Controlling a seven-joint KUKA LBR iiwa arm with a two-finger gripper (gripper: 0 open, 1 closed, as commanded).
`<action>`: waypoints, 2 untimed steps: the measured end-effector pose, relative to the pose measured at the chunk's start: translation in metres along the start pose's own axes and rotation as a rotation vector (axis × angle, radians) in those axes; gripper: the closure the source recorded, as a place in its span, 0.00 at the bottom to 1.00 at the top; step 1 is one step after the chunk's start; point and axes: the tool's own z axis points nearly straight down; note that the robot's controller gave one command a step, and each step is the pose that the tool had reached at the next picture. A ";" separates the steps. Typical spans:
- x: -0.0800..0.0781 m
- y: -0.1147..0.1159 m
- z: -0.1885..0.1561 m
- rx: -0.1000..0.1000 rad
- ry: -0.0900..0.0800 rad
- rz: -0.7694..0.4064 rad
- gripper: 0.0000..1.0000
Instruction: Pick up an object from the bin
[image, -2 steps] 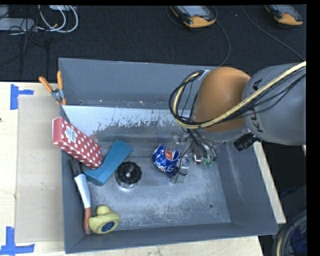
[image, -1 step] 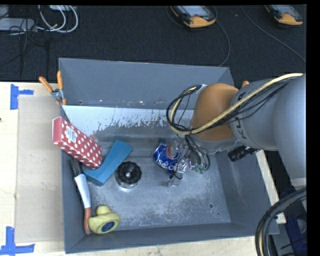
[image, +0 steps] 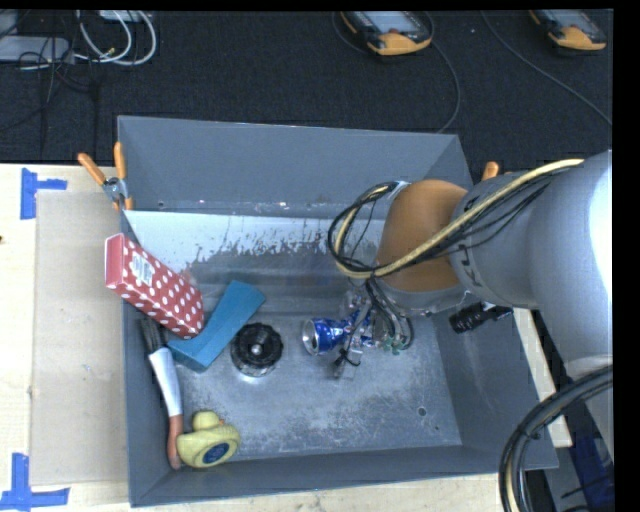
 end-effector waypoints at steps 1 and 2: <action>0.014 0.010 -0.018 -0.001 -0.004 0.118 0.00; 0.024 0.027 -0.019 0.000 -0.001 -0.087 1.00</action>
Offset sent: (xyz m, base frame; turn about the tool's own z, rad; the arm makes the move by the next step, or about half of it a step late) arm -0.0168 0.0324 0.0186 -0.0871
